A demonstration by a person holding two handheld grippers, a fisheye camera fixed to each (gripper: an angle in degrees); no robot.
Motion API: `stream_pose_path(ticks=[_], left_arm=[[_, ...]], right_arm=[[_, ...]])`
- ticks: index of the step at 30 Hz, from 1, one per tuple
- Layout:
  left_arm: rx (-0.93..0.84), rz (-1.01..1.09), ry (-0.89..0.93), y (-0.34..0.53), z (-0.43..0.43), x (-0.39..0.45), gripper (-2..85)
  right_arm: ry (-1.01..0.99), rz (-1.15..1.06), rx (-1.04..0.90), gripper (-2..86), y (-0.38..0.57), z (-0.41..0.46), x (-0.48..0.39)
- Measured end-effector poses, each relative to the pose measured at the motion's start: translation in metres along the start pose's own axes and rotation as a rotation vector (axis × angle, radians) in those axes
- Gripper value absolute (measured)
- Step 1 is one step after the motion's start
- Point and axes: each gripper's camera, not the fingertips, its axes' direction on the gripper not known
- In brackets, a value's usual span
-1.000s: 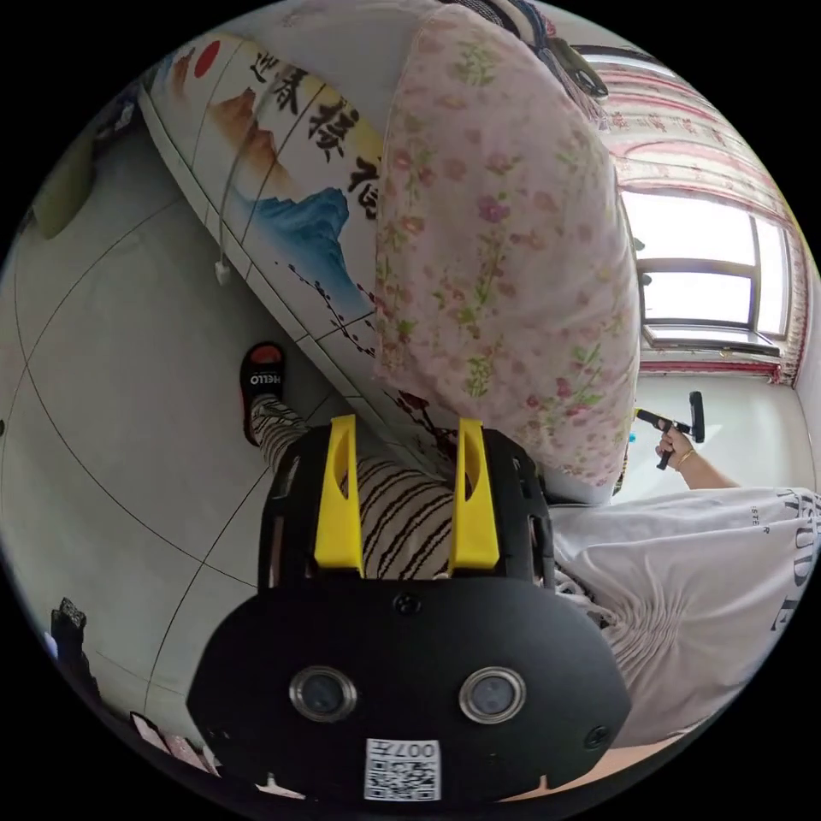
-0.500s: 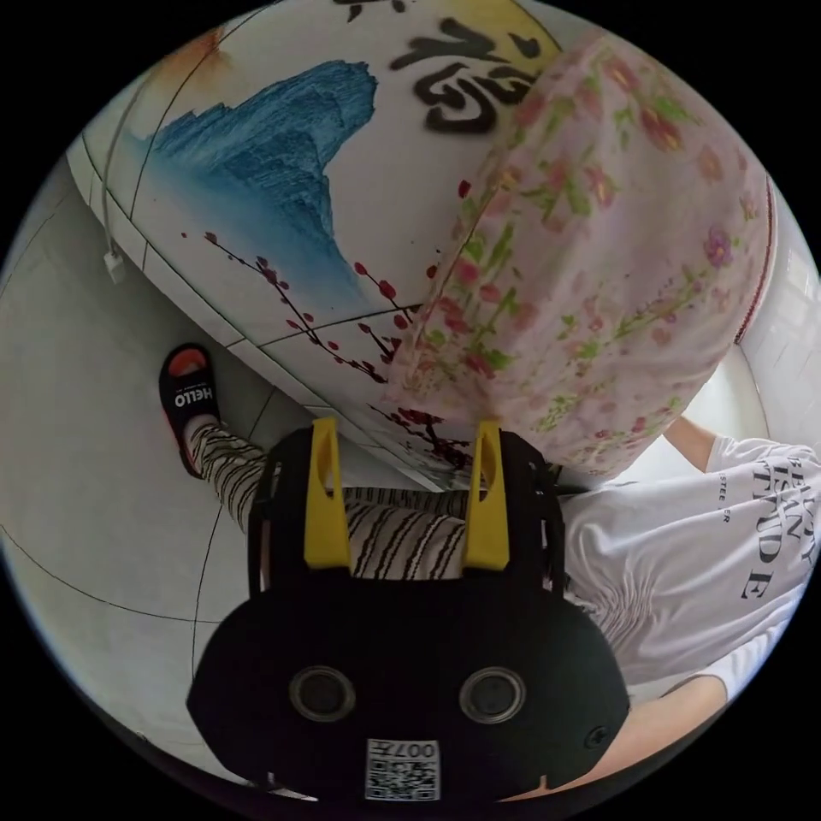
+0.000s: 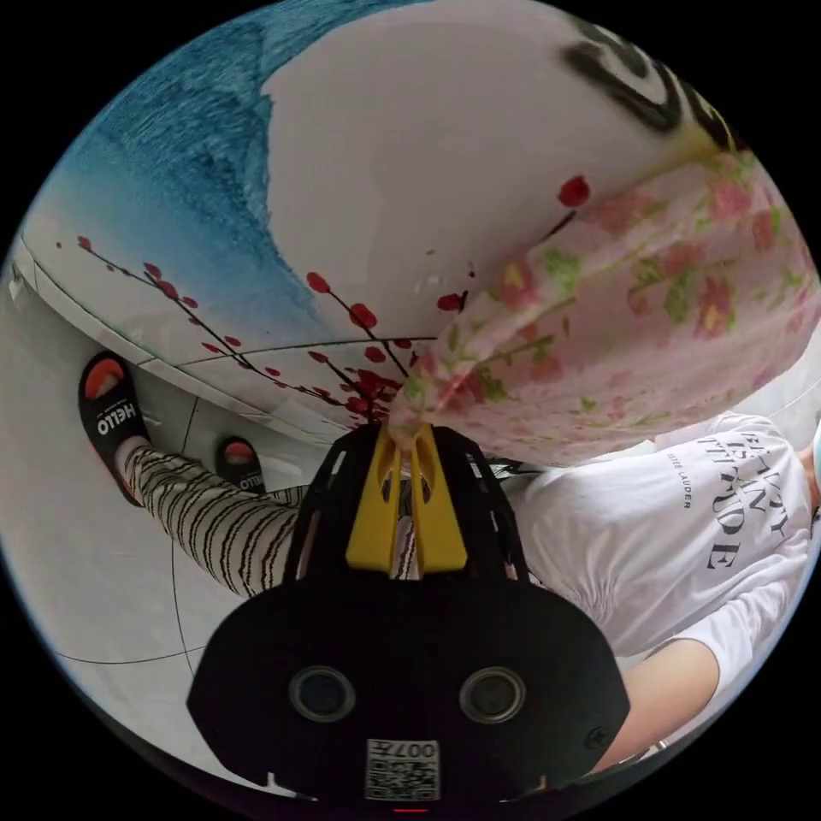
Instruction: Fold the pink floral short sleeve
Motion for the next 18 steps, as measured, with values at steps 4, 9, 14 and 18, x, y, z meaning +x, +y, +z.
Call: stream_pose_path(ticks=[4, 9, 14, 18], left_arm=[[0.119, -0.033, 0.018, 0.042, -0.035, 0.024, -0.8], [0.252, -0.068, -0.063, 0.136, -0.095, 0.093, -0.9], [0.384, -0.027, -0.146, 0.223, -0.141, 0.202, -0.9], [0.490, -0.033, -0.214, 0.260, -0.153, 0.259, -0.9]], right_arm=[[-0.018, 0.000, 0.019, -0.3, 0.018, 0.019, 0.019], [-0.090, 0.031, 0.068, -0.3, 0.074, 0.030, 0.075], [-0.222, 0.071, 0.106, -0.2, 0.167, 0.038, 0.142], [-0.399, 0.043, 0.126, -0.2, 0.222, 0.064, 0.171]])
